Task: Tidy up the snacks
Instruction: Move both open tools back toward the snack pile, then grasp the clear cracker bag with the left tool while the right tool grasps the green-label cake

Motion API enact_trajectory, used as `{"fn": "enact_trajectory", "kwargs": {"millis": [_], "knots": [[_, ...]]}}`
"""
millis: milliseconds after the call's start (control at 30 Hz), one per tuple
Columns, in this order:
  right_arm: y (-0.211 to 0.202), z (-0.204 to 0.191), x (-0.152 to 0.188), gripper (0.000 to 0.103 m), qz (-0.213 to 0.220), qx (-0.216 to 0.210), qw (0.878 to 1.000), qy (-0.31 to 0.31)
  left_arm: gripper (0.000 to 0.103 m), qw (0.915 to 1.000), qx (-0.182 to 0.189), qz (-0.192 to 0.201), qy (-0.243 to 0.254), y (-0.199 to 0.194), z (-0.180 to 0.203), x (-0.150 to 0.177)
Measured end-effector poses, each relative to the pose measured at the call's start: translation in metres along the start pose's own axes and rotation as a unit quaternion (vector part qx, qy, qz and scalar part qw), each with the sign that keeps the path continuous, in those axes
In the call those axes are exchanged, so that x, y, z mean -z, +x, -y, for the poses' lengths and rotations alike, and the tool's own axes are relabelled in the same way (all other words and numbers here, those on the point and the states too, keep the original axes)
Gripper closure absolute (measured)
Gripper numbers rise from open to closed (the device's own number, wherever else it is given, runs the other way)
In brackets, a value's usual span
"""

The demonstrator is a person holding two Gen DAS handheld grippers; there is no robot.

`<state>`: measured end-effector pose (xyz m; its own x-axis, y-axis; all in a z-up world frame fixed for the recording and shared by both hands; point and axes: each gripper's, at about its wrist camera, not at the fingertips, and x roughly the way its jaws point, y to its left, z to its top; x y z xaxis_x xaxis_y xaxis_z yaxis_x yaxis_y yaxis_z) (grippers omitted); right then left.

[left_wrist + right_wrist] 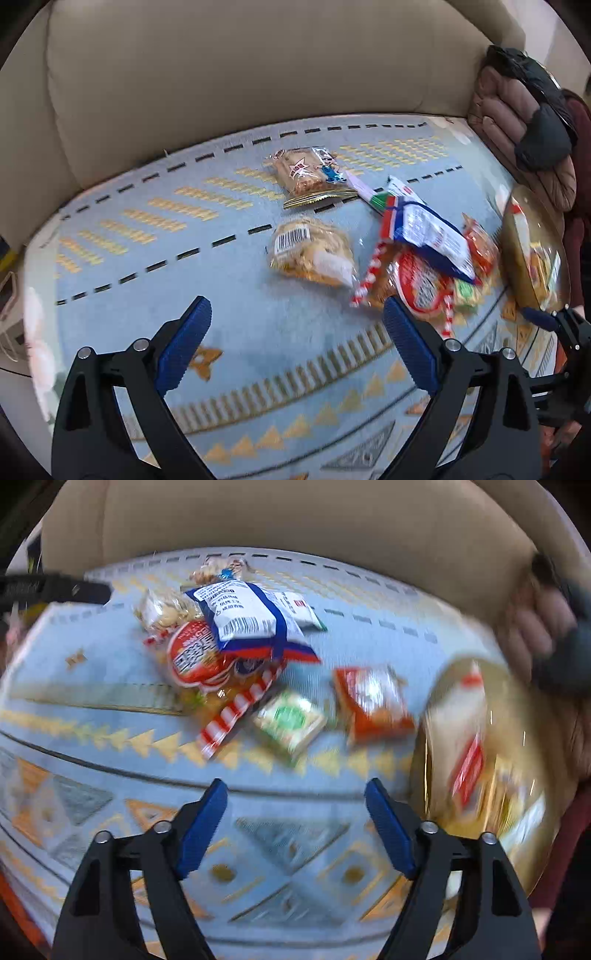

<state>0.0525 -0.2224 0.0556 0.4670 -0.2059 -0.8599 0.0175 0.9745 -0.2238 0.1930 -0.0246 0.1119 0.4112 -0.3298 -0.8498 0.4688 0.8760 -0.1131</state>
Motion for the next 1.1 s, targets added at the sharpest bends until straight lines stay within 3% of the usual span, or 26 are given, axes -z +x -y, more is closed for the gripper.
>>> {"fn": "enact_trajectory", "kwargs": {"millis": [367,433,467,500,567,700,800,1100], "knots": [[0.049,-0.006,-0.038,0.033,-0.042,-0.036,0.996,-0.071,0.01,0.9994,-0.017,-0.013,0.029,0.076,0.015,-0.039],[0.059,-0.006,-0.042,0.033,-0.055,-0.047,0.994,-0.08,0.015,0.999,-0.017,-0.016,0.038,0.084,0.018,-0.041],[0.064,-0.006,-0.043,0.035,-0.062,-0.049,0.993,-0.083,0.026,0.9987,-0.016,-0.021,0.044,0.088,0.02,-0.042],[0.067,-0.006,-0.044,0.034,-0.064,-0.047,0.993,-0.086,0.031,0.9981,-0.016,-0.031,0.051,0.092,0.021,-0.042],[0.072,-0.004,-0.048,0.032,-0.068,-0.051,0.993,-0.085,0.032,0.9977,-0.02,-0.034,0.056,0.096,0.022,-0.042],[0.071,-0.001,-0.05,0.043,-0.067,-0.054,0.994,-0.071,0.042,0.9982,-0.003,-0.023,0.055,0.089,0.017,-0.039],[0.064,-0.008,-0.041,0.044,-0.061,-0.052,0.993,-0.082,0.047,0.999,0.004,-0.023,0.039,0.075,0.007,-0.03],[0.011,-0.041,0.029,0.054,-0.048,-0.072,0.991,-0.099,0.048,0.9995,0.022,-0.021,-0.004,0.015,-0.003,0.031]]}}
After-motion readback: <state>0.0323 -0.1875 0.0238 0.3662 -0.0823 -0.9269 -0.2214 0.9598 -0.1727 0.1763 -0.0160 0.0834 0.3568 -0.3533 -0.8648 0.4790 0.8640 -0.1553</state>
